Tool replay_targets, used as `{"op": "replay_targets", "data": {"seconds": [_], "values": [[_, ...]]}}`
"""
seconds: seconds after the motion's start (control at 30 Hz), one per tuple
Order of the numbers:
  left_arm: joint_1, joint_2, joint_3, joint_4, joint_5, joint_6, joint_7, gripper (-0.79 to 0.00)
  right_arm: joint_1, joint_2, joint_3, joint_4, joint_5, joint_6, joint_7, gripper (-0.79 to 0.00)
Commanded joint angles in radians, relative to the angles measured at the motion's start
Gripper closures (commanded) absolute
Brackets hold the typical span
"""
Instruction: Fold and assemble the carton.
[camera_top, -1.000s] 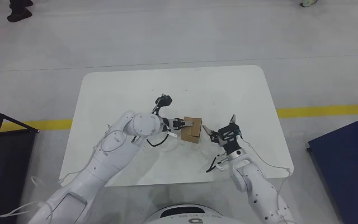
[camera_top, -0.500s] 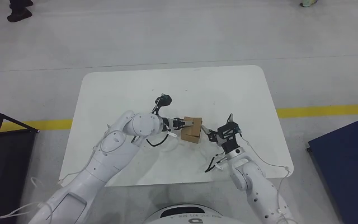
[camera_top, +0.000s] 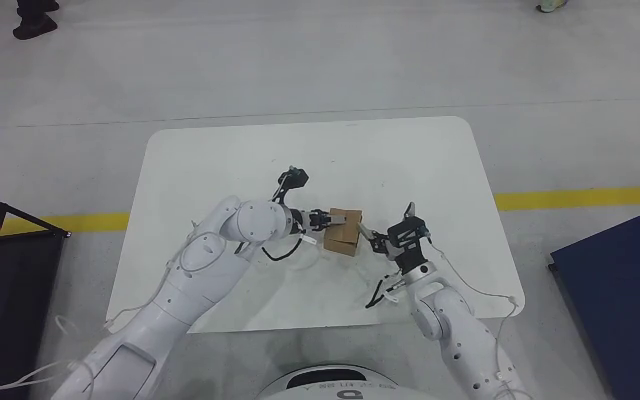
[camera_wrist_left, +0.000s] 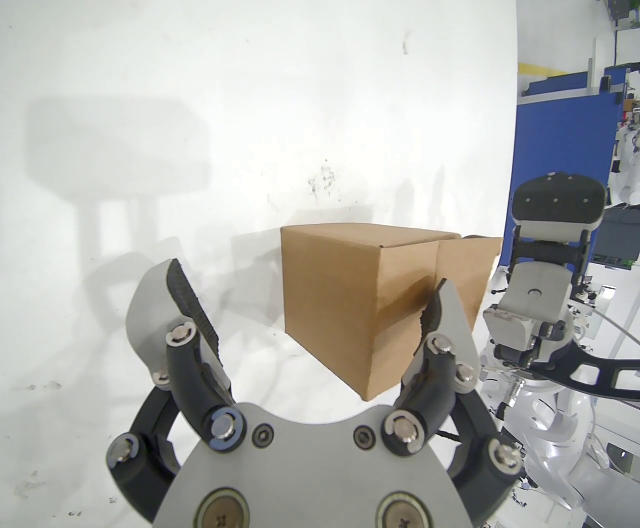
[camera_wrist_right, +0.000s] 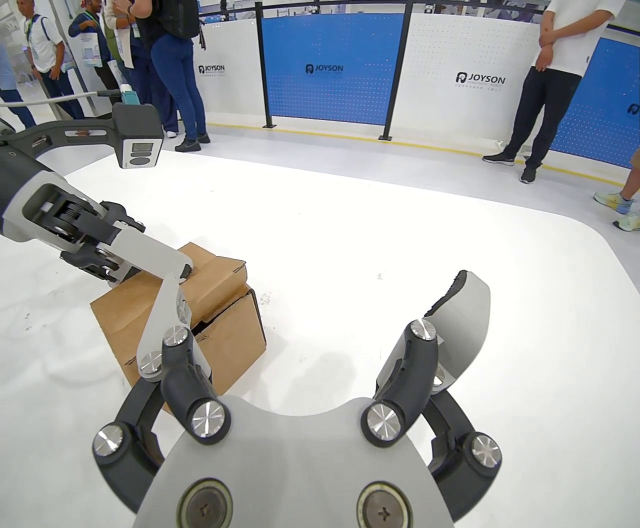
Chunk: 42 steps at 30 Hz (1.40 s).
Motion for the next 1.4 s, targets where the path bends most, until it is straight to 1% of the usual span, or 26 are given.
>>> {"op": "replay_targets", "data": {"seconds": [0.0, 0.3, 0.47, 0.67, 0.83, 1.03, 1.17, 1.23, 1.33, 1.37], "values": [[-0.001, -0.001, 0.002, 0.003, -0.001, 0.000, -0.001, -0.785, 0.003, 0.000, -0.003, 0.004, 0.001, -0.004, 0.010, -0.785], [-0.004, -0.003, 0.004, 0.012, -0.002, -0.003, -0.004, -0.785, 0.011, -0.001, -0.006, 0.014, -0.004, -0.005, 0.043, -0.785], [-0.004, -0.004, 0.005, 0.011, 0.000, -0.004, -0.003, -0.785, 0.005, -0.001, 0.011, -0.001, 0.068, -0.021, 0.038, -0.785], [-0.001, -0.005, 0.007, 0.010, 0.003, -0.003, -0.003, -0.785, 0.054, -0.009, 0.009, 0.045, 0.164, -0.016, 0.101, -0.785], [0.001, -0.005, 0.007, 0.008, 0.008, 0.002, -0.004, -0.785, 0.082, -0.010, -0.006, 0.069, 0.132, -0.014, 0.176, -0.785], [0.003, -0.005, 0.004, 0.007, 0.010, 0.001, -0.005, -0.785, 0.068, -0.009, 0.002, 0.041, 0.144, -0.015, 0.164, -0.785], [0.000, -0.005, 0.003, 0.005, 0.011, 0.000, -0.007, -0.785, 0.055, -0.009, 0.014, 0.018, 0.182, -0.020, 0.148, -0.785], [0.002, -0.006, -0.006, -0.001, -0.008, -0.004, 0.000, -0.785, 0.048, -0.010, 0.025, 0.010, 0.255, -0.058, 0.144, -0.785], [0.013, -0.002, -0.048, -0.019, -0.070, -0.022, 0.016, -0.785, 0.035, -0.006, 0.064, 0.000, 0.389, -0.158, 0.164, -0.785], [0.019, 0.001, -0.067, -0.026, -0.082, -0.028, 0.021, -0.785, 0.030, -0.003, 0.077, -0.006, 0.415, -0.191, 0.173, -0.748]]}}
